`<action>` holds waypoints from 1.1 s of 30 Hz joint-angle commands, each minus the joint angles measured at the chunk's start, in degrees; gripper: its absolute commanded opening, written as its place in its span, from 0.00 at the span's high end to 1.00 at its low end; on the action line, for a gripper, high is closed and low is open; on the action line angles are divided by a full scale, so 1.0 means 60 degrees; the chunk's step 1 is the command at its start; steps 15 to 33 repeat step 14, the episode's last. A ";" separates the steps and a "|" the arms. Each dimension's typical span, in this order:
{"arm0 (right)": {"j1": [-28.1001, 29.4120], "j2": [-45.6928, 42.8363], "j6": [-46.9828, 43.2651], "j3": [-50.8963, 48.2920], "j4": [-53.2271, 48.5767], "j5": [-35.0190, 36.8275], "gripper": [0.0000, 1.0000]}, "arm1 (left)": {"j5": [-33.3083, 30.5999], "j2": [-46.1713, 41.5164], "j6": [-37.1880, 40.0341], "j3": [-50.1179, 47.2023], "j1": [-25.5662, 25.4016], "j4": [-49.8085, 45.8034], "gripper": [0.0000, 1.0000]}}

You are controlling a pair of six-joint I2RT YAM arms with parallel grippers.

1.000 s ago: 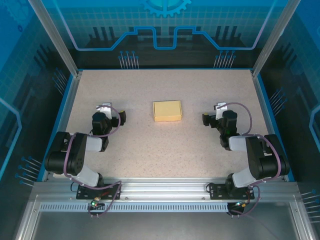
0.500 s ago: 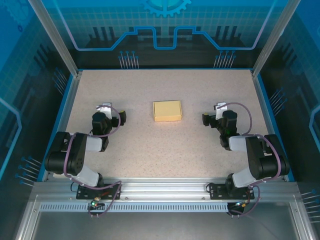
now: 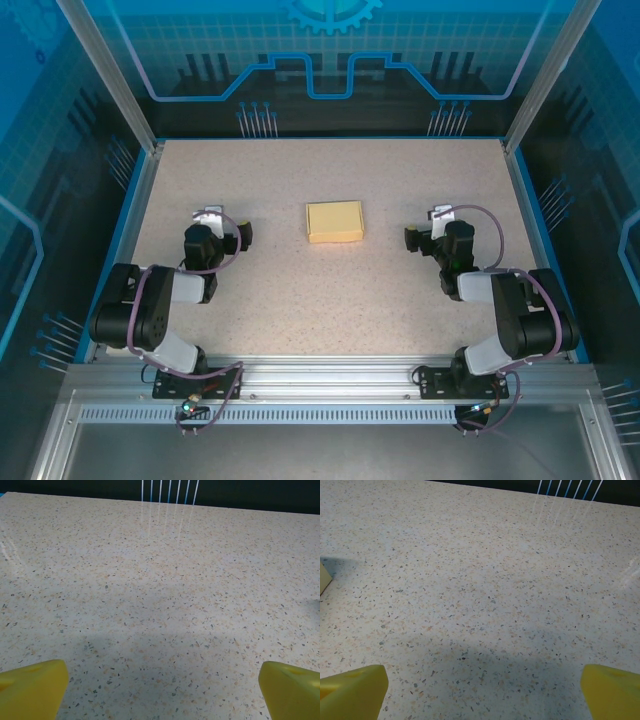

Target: Fold the paper box

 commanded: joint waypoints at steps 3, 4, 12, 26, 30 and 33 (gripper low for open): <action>-0.0056 0.0045 0.0038 0.0125 0.0376 -0.0033 0.00 | 0.0185 -0.0031 0.0236 0.0110 0.0023 0.0109 0.01; -0.0059 0.0045 0.0038 0.0121 0.0376 -0.0034 0.00 | 0.0185 -0.0037 0.0236 0.0116 0.0023 0.0109 0.01; -0.0060 0.0059 -0.0057 0.0132 0.0330 -0.0290 0.00 | 0.0202 -0.0031 0.0235 0.0115 0.0023 0.0099 0.01; -0.0056 0.0061 -0.0050 0.0139 0.0333 -0.0295 0.00 | 0.0207 -0.0037 0.0226 0.0116 0.0024 0.0107 0.01; -0.0056 0.0061 -0.0050 0.0139 0.0333 -0.0295 0.00 | 0.0207 -0.0037 0.0226 0.0116 0.0024 0.0107 0.01; -0.0056 0.0061 -0.0050 0.0139 0.0333 -0.0295 0.00 | 0.0207 -0.0037 0.0226 0.0116 0.0024 0.0107 0.01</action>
